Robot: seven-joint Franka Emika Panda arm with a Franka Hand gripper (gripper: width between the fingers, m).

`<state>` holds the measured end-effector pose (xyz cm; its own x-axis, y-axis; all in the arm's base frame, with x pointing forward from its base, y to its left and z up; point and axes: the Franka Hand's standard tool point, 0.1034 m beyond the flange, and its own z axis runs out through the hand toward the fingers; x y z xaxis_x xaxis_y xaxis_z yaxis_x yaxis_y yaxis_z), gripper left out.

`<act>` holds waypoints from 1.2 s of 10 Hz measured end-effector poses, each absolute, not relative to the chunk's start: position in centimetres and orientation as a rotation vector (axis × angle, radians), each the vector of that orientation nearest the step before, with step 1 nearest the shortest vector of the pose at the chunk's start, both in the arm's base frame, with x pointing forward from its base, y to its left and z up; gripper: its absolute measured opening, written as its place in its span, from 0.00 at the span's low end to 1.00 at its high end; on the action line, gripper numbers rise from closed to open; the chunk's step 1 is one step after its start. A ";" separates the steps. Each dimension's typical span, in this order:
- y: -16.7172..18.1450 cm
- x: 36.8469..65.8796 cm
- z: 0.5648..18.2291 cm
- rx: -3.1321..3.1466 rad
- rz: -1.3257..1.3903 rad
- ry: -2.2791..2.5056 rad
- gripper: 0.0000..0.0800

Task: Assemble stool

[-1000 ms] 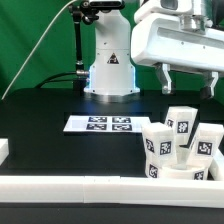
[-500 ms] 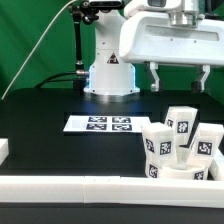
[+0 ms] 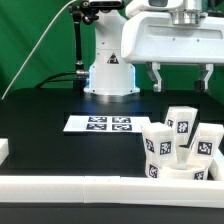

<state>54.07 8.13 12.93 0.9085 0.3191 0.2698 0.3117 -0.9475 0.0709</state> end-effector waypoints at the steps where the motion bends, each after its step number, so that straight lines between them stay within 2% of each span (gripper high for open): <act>1: 8.3 54.1 12.8 3.039 0.434 0.519 0.81; 5: 8.6 55.2 11.8 2.856 0.384 0.989 0.81; 12: 8.7 55.2 11.6 2.388 0.304 1.690 0.81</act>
Offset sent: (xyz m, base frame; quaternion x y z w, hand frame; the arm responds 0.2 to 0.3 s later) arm 0.0194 0.0160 -0.0122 0.0145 -0.0369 -0.3038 0.9519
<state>55.19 8.74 11.57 0.3248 0.9444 0.0516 0.9033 -0.3259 0.2791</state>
